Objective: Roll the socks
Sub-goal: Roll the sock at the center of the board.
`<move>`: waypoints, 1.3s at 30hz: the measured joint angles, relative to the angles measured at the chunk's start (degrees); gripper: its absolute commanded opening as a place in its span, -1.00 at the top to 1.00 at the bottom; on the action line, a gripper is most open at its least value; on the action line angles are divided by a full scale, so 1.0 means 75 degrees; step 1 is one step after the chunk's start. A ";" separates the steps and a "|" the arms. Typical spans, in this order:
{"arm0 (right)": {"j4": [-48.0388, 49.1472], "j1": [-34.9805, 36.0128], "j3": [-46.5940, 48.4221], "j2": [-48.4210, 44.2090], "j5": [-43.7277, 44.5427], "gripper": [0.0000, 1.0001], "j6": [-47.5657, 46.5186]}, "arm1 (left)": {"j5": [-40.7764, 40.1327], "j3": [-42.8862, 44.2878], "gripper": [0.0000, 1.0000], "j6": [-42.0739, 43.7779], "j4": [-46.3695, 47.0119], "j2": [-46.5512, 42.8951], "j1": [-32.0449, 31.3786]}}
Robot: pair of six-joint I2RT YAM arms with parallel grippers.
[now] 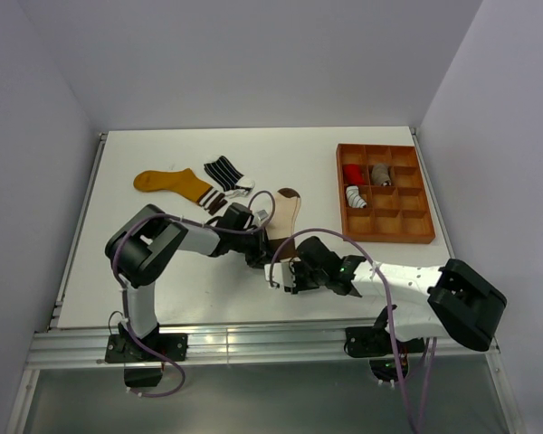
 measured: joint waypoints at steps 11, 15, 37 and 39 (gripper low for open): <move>0.0012 0.0009 0.0344 0.0510 0.0143 0.80 0.0044 | 0.0140 0.0332 0.99 0.0230 -0.0516 0.0128 0.0023; -0.0402 -0.0009 0.0583 0.0510 -0.0012 0.81 0.0213 | 0.0099 0.0472 0.99 0.0388 -0.0799 0.0128 0.0020; -0.1591 -0.1451 0.2457 0.1545 -0.1387 0.80 0.0825 | -0.0099 0.1020 0.99 0.1131 -0.1915 0.0143 0.0017; -0.1676 -0.1539 0.2617 0.1859 -0.1411 0.81 0.0880 | -0.0099 0.1037 0.99 0.1157 -0.1944 0.0146 0.0017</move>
